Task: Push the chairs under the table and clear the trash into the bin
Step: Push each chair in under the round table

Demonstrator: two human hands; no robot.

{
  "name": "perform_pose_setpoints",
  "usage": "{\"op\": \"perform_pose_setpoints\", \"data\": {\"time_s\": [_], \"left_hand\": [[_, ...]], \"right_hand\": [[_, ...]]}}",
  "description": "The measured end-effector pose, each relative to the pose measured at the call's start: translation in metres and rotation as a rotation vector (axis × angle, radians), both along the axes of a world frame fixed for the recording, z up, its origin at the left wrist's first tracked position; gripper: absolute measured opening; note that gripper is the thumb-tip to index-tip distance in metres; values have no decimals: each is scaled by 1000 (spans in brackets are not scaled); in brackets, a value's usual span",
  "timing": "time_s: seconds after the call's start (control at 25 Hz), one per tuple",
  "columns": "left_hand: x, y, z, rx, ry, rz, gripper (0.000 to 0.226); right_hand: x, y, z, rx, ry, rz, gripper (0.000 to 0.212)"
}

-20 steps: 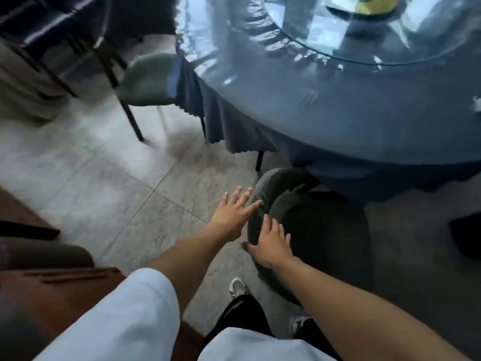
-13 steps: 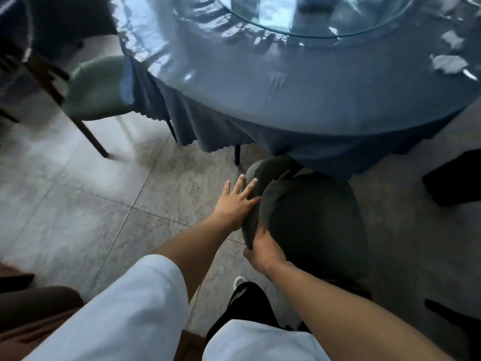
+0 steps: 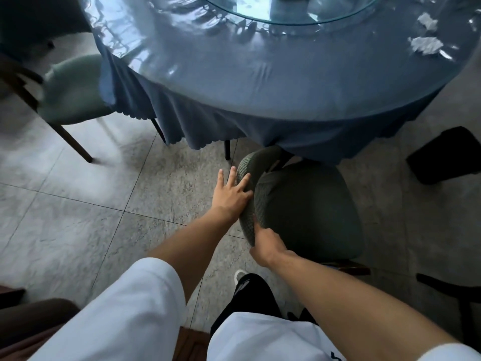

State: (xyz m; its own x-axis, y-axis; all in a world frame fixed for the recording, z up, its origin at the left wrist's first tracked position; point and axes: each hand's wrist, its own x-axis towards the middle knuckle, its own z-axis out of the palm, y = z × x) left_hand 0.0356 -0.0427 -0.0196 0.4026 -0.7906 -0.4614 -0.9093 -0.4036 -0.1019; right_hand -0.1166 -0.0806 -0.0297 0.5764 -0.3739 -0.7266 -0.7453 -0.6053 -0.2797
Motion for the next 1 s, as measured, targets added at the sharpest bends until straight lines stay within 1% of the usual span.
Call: {"op": "perform_pose_setpoints", "data": {"time_s": [0.24, 0.44, 0.52, 0.68, 0.8, 1.0], "left_hand": [[-29, 24, -4, -38, 37, 114, 56], [-70, 29, 3, -32, 42, 196, 55], [-94, 23, 4, -31, 49, 231, 56], [-144, -7, 2, -33, 59, 236, 62], [-192, -43, 7, -27, 71, 255, 67], [-275, -122, 15, -25, 80, 317, 67]], "right_hand": [[-28, -6, 1, 42, 4, 104, 99], [-62, -34, 3, 5, 17, 276, 85], [-81, -56, 3, 7, 21, 361, 88], [-125, -113, 1, 4, 22, 476, 96], [-164, -169, 1, -6, 20, 556, 96], [-229, -272, 1, -53, 24, 716, 90]]}}
